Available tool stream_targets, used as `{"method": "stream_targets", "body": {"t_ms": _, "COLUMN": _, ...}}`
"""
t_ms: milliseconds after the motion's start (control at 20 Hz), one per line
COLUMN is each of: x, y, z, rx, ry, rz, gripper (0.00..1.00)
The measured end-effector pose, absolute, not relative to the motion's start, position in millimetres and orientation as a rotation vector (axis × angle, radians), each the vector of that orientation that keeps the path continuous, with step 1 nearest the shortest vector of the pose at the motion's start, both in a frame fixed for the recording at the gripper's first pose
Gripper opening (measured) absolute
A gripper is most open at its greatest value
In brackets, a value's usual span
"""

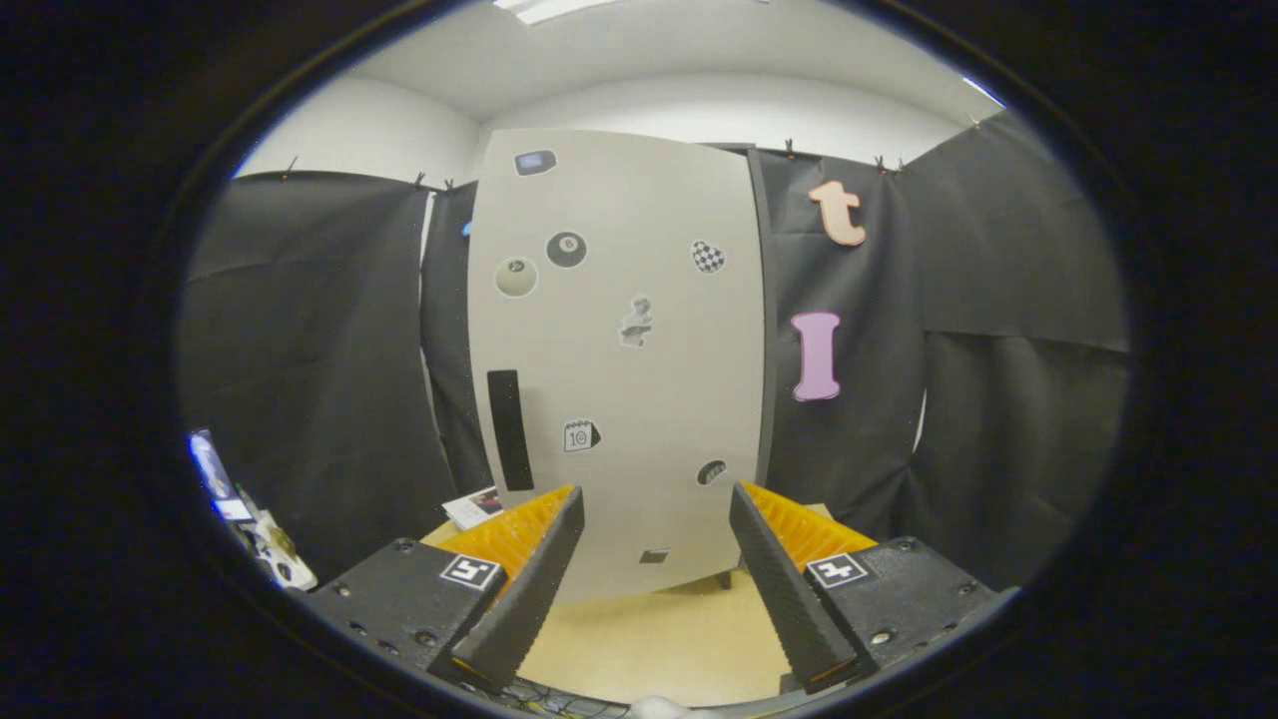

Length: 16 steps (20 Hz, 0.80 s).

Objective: Open the shoe cabinet door, grab the shoes and put them into the shoe cabinet, then close the shoe cabinet door.

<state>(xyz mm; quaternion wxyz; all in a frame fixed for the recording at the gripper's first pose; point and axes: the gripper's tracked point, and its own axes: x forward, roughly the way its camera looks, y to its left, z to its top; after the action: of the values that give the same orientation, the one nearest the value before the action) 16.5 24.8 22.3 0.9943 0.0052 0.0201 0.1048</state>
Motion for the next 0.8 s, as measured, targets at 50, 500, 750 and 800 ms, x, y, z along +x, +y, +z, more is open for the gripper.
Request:
{"method": "stream_targets", "body": {"t_ms": 50, "x": 11.5, "y": 21.7, "z": 24.4, "rx": 0.011, "ry": 0.035, "rz": 0.199, "gripper": 0.97}}
{"method": "stream_targets", "body": {"t_ms": 500, "x": -38.6, "y": -0.3, "z": 20.7, "rx": 0.016, "ry": 0.005, "rz": 0.101, "gripper": 0.97}}
{"method": "stream_targets", "body": {"t_ms": 750, "x": -50.3, "y": -2.5, "z": 14.1, "rx": 0.021, "ry": 0.018, "rz": 0.079, "gripper": 0.96}}
{"method": "stream_targets", "body": {"t_ms": 800, "x": -51.6, "y": -2.1, "z": 13.0, "rx": 0.014, "ry": 0.022, "rz": 0.077, "gripper": 0.97}}
